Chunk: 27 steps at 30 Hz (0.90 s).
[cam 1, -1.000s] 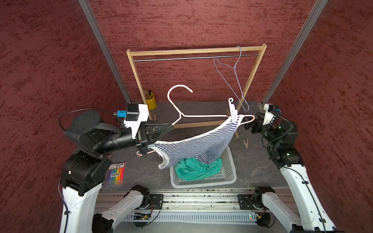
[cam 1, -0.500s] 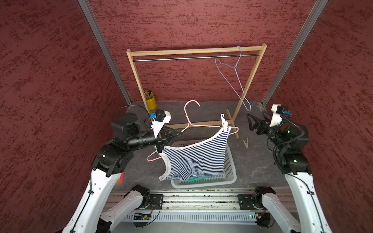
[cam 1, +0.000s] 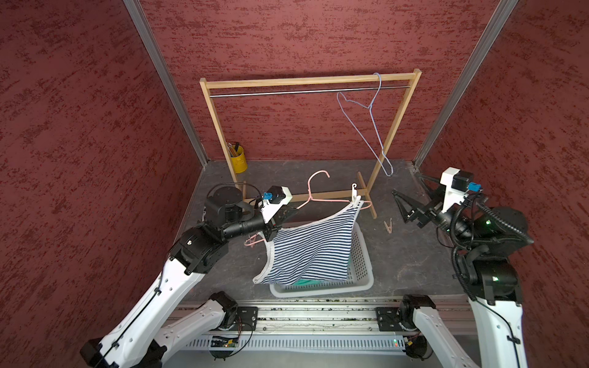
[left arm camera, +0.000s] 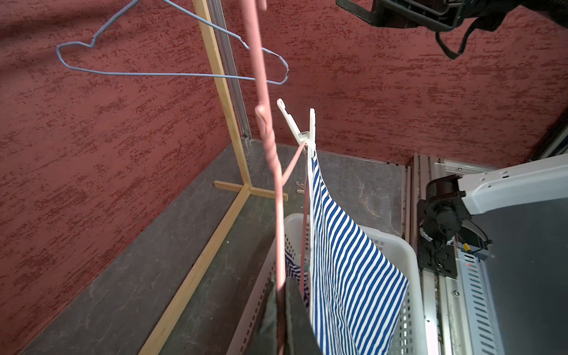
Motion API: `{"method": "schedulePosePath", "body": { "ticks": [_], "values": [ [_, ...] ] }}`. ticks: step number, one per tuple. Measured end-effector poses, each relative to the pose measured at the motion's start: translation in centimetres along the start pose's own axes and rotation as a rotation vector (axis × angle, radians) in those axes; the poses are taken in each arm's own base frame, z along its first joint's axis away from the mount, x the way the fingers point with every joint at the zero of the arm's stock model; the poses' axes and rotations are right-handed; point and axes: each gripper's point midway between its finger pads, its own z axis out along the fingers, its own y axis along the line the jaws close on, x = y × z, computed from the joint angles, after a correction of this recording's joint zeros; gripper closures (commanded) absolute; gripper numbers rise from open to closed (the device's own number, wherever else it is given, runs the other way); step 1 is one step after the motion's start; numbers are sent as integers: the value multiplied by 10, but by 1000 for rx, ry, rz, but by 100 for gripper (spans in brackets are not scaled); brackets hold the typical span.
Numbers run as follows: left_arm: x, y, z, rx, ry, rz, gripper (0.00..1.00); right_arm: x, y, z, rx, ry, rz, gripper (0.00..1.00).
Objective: Remove the clothespins securing tank tops to the hanger
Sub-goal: Remove the clothespin from the hanger.
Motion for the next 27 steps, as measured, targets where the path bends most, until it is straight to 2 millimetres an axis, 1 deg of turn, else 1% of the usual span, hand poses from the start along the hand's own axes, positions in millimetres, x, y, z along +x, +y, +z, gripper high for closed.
{"method": "schedulePosePath", "body": {
  "ticks": [4, 8, 13, 15, 18, 21, 27],
  "values": [
    [-8, 10, 13, -19, -38, 28, 100, 15, 2, 8, -58, 61, 16, 1],
    [-13, 9, 15, -12, -86, 63, 100, 26, 3, 12, -95, 94, 10, 1],
    [-9, 0, 12, 18, -110, 108, 100, 42, 5, 14, -127, 112, 10, 1],
    [-9, -5, 9, 37, -118, 122, 100, 46, 9, 15, -168, 110, 11, 1],
    [-11, -13, 6, 76, -134, 155, 100, 49, 17, 17, -240, 99, 10, 2],
    [-11, -20, 4, 107, -142, 181, 100, 52, 21, 19, -293, 96, 17, 3],
    [-3, -25, 6, 143, -112, 189, 100, 54, 24, 25, -360, 104, 30, 8]
  ]
}}
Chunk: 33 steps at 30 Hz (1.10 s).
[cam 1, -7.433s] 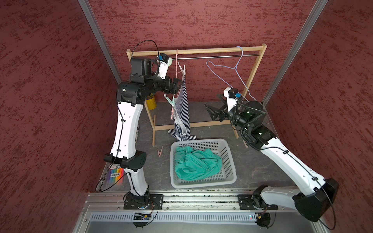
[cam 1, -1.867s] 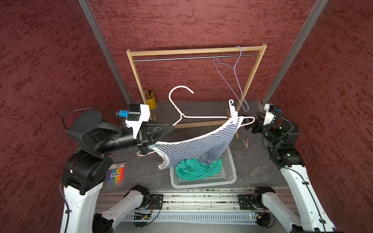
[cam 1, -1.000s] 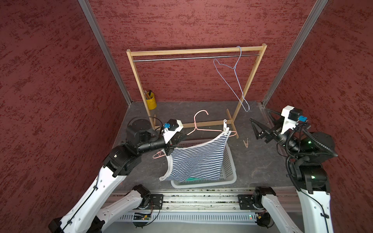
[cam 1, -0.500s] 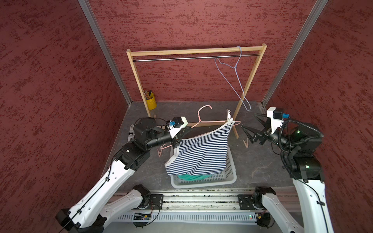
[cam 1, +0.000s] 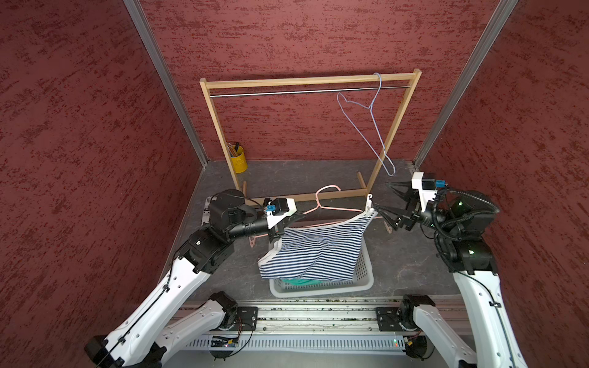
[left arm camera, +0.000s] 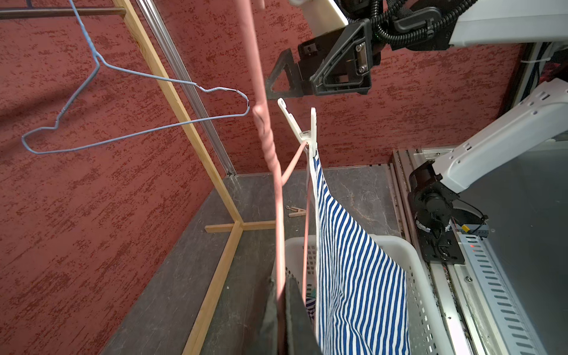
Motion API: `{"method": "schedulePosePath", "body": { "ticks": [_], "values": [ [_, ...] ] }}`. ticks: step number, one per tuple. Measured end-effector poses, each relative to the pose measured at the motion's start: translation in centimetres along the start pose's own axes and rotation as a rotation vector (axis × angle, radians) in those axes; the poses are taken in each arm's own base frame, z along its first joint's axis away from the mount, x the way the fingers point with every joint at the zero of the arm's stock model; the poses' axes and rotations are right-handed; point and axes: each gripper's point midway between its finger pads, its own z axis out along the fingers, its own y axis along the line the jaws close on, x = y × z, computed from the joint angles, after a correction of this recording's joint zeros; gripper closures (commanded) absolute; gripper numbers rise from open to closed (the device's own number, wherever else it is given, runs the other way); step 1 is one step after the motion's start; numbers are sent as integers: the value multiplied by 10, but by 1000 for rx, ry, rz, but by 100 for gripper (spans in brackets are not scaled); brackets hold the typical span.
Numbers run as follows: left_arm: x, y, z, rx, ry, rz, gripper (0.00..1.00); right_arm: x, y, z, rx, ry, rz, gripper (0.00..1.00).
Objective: Remove the clothespins securing tank tops to the hanger
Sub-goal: Remove the clothespin from the hanger.
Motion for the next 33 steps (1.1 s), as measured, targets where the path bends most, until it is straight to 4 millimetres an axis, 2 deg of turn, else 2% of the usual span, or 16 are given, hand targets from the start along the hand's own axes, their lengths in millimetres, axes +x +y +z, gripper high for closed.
{"method": "schedulePosePath", "body": {
  "ticks": [5, 15, 25, 33],
  "values": [
    [5, 1, 3, 6, 14, -6, 100, 6, 2, 6, -51, 17, 19, 10],
    [6, 10, 7, -7, 26, -8, 100, 6, 22, 7, -155, 16, -1, 14],
    [6, 10, 6, -13, 26, -7, 100, 24, 6, 20, -174, 48, 55, 12],
    [5, 12, 4, -23, 25, -5, 100, 31, 10, 24, -208, 48, 52, 16]
  ]
}}
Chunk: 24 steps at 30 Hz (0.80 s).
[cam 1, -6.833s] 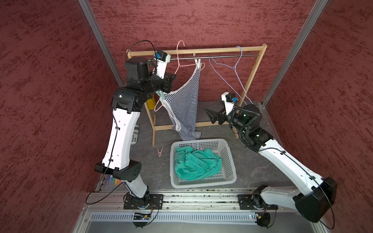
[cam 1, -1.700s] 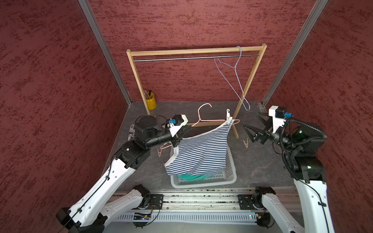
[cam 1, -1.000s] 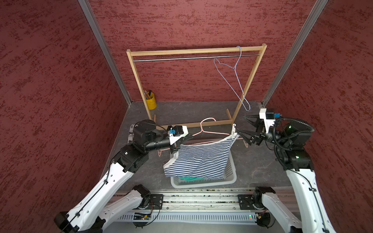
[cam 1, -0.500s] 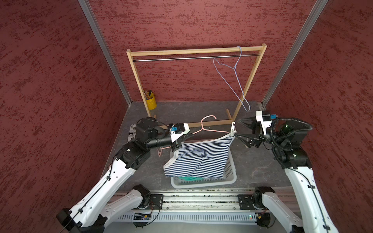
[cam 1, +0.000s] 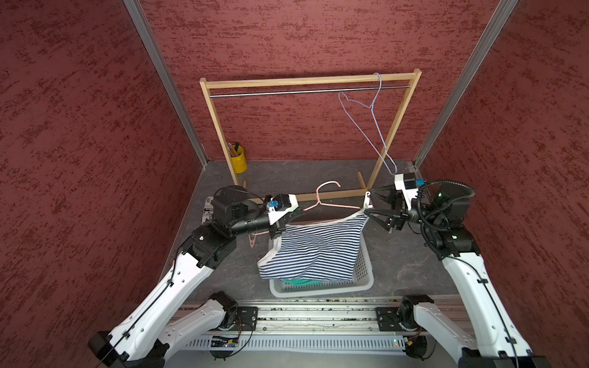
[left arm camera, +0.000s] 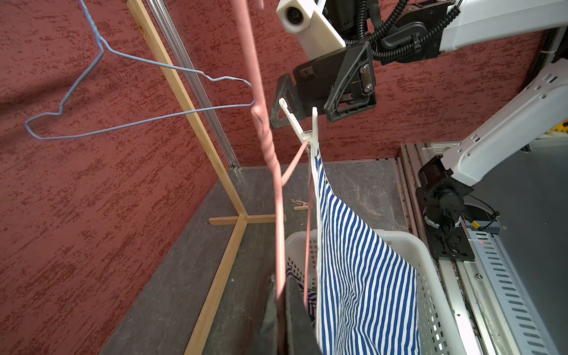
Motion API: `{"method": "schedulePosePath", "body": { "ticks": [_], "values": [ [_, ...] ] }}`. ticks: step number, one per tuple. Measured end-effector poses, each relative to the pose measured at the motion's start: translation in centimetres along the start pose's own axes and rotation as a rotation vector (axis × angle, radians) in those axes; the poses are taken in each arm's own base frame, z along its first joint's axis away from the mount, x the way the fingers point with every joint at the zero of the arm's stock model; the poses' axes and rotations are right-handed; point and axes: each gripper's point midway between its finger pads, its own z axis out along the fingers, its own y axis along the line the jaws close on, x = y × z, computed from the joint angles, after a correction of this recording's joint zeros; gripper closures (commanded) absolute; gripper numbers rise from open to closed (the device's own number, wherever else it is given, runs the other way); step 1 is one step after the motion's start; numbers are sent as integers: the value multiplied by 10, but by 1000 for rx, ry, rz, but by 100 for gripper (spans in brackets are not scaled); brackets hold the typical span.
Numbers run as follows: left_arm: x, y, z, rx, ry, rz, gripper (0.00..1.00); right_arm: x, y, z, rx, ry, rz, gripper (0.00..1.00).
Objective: Remove the clothespins securing tank tops to the hanger
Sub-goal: Remove the clothespin from the hanger.
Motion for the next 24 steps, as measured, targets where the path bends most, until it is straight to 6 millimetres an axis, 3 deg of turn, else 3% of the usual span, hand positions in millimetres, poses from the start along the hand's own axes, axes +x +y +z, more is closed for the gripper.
{"method": "schedulePosePath", "body": {
  "ticks": [12, 15, 24],
  "values": [
    [-4, 3, -1, -6, -4, 7, 100, 4, 7, 9, -65, -2, -7, 26],
    [-3, 2, 0, -2, 2, 5, 100, 3, 10, 8, -76, -3, -14, 35],
    [5, 4, -3, -10, 28, -9, 100, 3, 17, 7, -100, -4, -57, 45]
  ]
}}
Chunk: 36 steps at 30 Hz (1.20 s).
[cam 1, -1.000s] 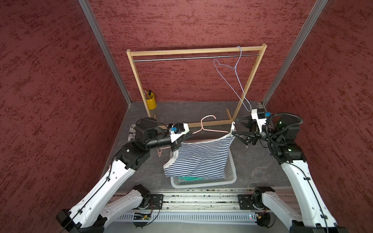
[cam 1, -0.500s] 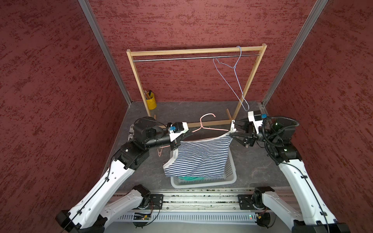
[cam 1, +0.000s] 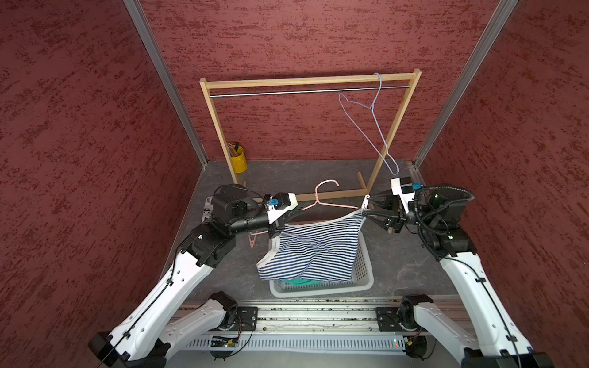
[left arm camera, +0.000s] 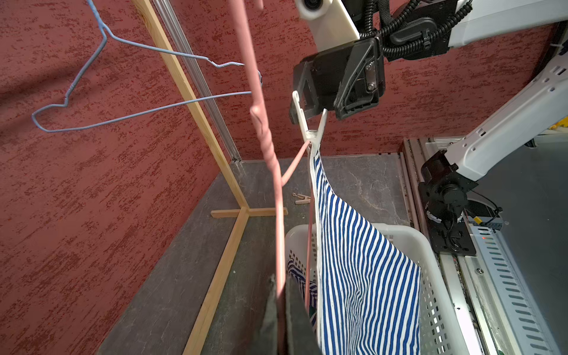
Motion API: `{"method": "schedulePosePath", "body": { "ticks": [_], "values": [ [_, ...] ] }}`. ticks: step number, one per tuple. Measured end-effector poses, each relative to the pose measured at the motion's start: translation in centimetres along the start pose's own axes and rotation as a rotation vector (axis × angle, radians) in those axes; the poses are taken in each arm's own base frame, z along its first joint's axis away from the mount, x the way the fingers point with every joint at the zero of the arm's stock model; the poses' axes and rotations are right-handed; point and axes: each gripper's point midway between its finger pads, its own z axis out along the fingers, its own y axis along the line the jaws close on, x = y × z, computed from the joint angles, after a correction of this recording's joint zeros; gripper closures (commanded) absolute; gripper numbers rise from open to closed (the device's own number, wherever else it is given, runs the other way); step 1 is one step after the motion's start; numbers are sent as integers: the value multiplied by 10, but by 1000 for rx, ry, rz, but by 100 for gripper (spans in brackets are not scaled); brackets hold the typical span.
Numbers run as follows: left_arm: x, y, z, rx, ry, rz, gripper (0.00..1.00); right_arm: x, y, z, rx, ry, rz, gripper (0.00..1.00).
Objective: Remove the clothespins securing tank tops to the hanger
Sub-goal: Remove the clothespin from the hanger.
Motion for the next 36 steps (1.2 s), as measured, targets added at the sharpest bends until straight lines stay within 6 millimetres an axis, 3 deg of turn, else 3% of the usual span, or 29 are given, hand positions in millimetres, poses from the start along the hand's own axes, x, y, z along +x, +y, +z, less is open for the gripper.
{"method": "schedulePosePath", "body": {
  "ticks": [6, 10, 14, 19, 23, 27, 29, 36],
  "values": [
    [-3, 0, -5, -3, -13, 3, 100, 1, 1, 0, -10, 1, -4, 40],
    [-6, -3, -7, 14, -25, 4, 100, 1, 0, 0, -10, 1, -4, 42],
    [-7, -6, -7, 31, -32, 4, 100, 1, 0, 1, -14, 0, -5, 49],
    [-7, -6, -8, 35, -36, -2, 100, 0, 1, 1, -20, 0, -12, 66],
    [-7, -6, -8, 38, -37, -7, 100, 1, 2, 1, -22, 0, -13, 71],
    [-6, -6, -7, 44, -36, -23, 100, 2, 2, 1, -23, -2, -18, 87],
    [-4, -6, -5, 51, -31, -37, 100, 4, 3, 0, -22, -4, -19, 100],
    [4, -1, 8, 79, -4, -84, 100, 5, 2, 0, -3, -8, -18, 100]
  ]
}}
